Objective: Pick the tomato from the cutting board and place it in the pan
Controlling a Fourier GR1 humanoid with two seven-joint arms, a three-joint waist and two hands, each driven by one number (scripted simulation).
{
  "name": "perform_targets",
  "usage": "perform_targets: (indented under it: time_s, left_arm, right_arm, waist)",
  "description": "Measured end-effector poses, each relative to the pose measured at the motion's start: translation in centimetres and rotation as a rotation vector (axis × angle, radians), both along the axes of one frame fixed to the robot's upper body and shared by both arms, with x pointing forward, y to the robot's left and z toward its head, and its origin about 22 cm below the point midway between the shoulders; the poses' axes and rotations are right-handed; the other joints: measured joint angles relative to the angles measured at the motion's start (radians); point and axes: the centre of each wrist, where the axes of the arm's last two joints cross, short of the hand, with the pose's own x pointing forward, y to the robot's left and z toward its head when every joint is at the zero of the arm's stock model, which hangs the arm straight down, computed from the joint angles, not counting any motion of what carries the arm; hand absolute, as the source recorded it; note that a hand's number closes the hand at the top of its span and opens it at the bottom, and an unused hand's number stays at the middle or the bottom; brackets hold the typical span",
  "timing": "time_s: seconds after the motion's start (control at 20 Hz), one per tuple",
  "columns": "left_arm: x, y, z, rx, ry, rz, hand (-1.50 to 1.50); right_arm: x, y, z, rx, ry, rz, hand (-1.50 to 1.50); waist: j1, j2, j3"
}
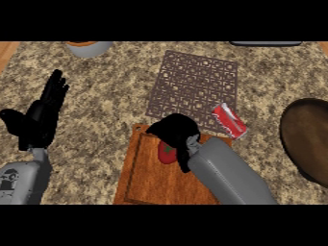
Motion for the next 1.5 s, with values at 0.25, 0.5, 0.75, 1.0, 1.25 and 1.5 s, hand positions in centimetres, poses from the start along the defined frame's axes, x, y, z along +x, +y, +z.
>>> perform_targets:
  time_s: [0.25, 0.5, 0.75, 1.0, 1.25, 1.5]
  left_arm:
    - [-0.1, -0.2, 0.8, 0.003, -0.005, -0.003, 0.00]
    - [0.6, 0.2, 1.1, -0.002, -0.002, 0.001, 0.00]
    - [-0.5, 0.6, 0.5, -0.005, 0.007, 0.011, 0.00]
    - [-0.8, 1.3, 0.3, 0.000, 0.011, 0.041, 0.00]
    - [-1.1, 1.3, 0.1, 0.005, 0.014, 0.034, 0.00]
    - [-1.1, 1.2, 0.1, 0.004, 0.013, 0.027, 0.00]
  right_arm:
    - [-0.6, 0.7, -1.4, 0.022, -0.013, 0.094, 1.50]
    - [-0.7, 0.7, -1.9, 0.043, -0.031, 0.119, 1.50]
    - [-0.4, -1.3, -2.5, 0.062, -0.046, -0.148, 1.50]
    - [-0.1, -4.6, -3.3, 0.068, -0.102, -0.639, 1.50]
    - [-0.8, -3.5, 0.0, 0.097, -0.373, -0.920, 1.50]
    - [-3.3, -1.7, 4.1, 0.195, -0.618, -1.048, 1.50]
  waist:
    - [0.004, -0.002, 0.000]
    - [0.001, -0.003, 0.001]
    - [-0.011, -0.008, 0.001]
    - [-0.040, -0.016, 0.000]
    - [-0.033, -0.021, -0.001]
    - [-0.029, -0.017, -0.001]
